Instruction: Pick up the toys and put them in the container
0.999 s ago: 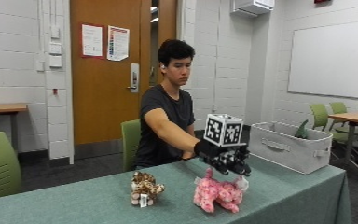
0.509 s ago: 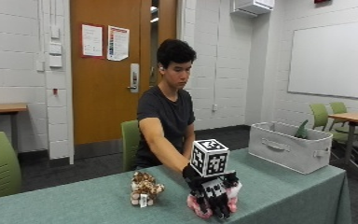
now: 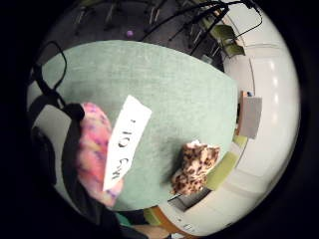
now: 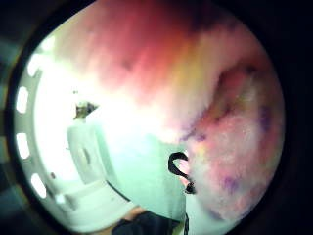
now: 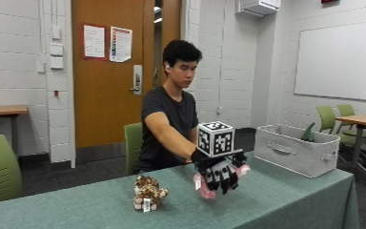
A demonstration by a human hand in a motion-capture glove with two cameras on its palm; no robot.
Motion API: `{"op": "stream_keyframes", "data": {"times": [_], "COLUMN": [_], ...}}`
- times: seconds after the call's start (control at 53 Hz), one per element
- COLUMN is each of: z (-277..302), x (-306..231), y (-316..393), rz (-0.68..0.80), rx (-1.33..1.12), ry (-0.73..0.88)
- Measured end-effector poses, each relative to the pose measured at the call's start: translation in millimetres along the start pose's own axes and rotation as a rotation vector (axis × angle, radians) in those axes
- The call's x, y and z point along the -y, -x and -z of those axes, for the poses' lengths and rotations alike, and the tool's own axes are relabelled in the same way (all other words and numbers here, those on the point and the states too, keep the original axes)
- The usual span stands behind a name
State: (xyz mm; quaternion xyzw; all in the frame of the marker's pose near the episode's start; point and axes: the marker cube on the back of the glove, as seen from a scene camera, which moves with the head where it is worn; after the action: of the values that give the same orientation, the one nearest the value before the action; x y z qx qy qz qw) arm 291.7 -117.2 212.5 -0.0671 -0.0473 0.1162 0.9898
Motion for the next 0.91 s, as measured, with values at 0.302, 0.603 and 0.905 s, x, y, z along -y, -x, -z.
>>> {"op": "stream_keyframes", "data": {"times": [0.302,0.603,0.905], "z": [134,223,174], "x": [-32,-143,-176], "y": [109,383,509], "rz": [0.12,0.722,0.983], "rx": [0.007,0.021,-0.015], "ry": [-0.163,-0.315,-0.239]}}
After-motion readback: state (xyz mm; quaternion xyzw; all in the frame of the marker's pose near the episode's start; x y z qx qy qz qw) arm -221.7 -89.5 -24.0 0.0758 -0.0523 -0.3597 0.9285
